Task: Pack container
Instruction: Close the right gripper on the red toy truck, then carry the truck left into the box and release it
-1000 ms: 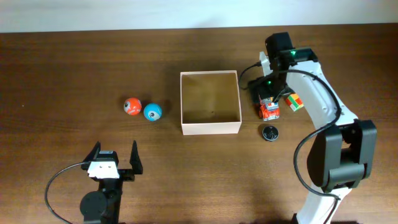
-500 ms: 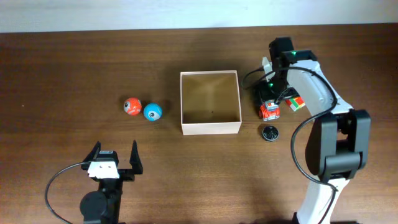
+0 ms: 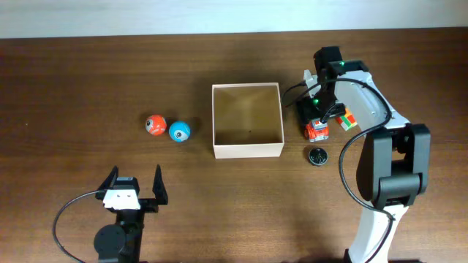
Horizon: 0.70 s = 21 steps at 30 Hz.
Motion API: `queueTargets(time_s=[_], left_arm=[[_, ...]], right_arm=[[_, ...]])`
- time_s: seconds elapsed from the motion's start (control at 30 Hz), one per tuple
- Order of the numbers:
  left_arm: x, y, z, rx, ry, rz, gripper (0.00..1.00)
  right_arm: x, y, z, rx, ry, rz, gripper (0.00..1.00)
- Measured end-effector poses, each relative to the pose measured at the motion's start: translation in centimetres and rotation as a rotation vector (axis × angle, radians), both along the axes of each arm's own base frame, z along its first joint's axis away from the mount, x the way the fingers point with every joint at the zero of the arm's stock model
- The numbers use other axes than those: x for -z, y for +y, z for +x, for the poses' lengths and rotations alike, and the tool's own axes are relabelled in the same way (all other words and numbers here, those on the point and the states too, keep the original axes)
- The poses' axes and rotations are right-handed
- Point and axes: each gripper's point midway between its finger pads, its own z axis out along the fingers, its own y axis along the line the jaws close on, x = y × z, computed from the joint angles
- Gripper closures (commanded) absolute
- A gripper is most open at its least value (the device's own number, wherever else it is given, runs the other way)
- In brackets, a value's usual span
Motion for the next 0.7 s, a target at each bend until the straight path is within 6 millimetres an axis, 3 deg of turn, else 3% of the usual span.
queueTargets(time_s=[0.47, 0.6, 0.63, 0.7], left_arm=[[0.0, 0.0, 0.0, 0.0, 0.0, 0.0, 0.01], [0.0, 0.0, 0.0, 0.0, 0.0, 0.0, 0.01], [0.0, 0.0, 0.0, 0.0, 0.0, 0.0, 0.01], [0.0, 0.0, 0.0, 0.0, 0.0, 0.0, 0.01]], right_arm=[[-0.4, 0.0, -0.2, -0.002, 0.013, -0.001, 0.54], [-1.9, 0.0, -0.1, 0.0, 0.029, -0.002, 0.6], [-2.3, 0.0, 0.0, 0.001, 0.027, -0.002, 0.66], [-4.1, 0.1, 0.6, 0.004, 0.012, 0.0, 0.67]])
